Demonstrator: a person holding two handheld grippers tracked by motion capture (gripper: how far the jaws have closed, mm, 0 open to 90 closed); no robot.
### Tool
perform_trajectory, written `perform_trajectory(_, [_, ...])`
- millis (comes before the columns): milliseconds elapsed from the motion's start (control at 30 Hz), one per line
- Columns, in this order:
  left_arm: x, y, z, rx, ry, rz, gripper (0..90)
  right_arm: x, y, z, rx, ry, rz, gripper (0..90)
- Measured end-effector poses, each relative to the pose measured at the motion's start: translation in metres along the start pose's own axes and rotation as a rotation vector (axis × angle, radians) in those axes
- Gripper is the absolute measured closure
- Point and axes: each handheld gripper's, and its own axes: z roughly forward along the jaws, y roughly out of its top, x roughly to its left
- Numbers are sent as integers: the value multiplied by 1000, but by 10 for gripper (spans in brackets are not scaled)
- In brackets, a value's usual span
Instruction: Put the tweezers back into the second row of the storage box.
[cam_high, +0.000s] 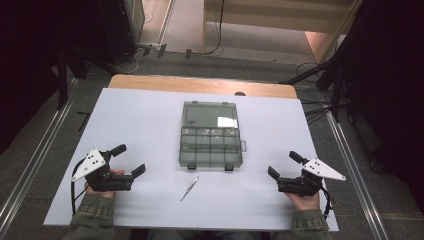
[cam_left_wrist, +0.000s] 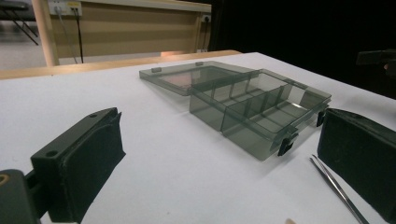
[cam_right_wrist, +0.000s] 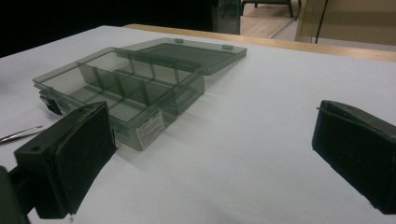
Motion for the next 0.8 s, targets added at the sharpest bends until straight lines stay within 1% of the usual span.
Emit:
perform_trajectory(167, [-1, 0, 0, 4, -1, 4, 0, -1, 0, 0, 15, 4, -19, 0])
perform_trajectory(400, [-1, 0, 0, 7, -3, 9, 0, 0, 0, -1, 17, -1, -24, 0])
perform_trajectory(467, [-1, 0, 0, 3, -2, 2, 0, 0, 0, -1, 21, -3, -28, 0])
perform_trajectory(567, [-1, 0, -1, 0, 0, 2, 0, 0, 0, 0, 29, -9, -36, 0])
perform_trajectory(733, [-1, 0, -1, 2, -2, 2, 0, 2, 0, 0, 31, 0, -45, 0])
perform_trajectory(800, [-1, 0, -1, 3, -2, 3, 0, 2, 0, 0, 31, 11, -32, 0])
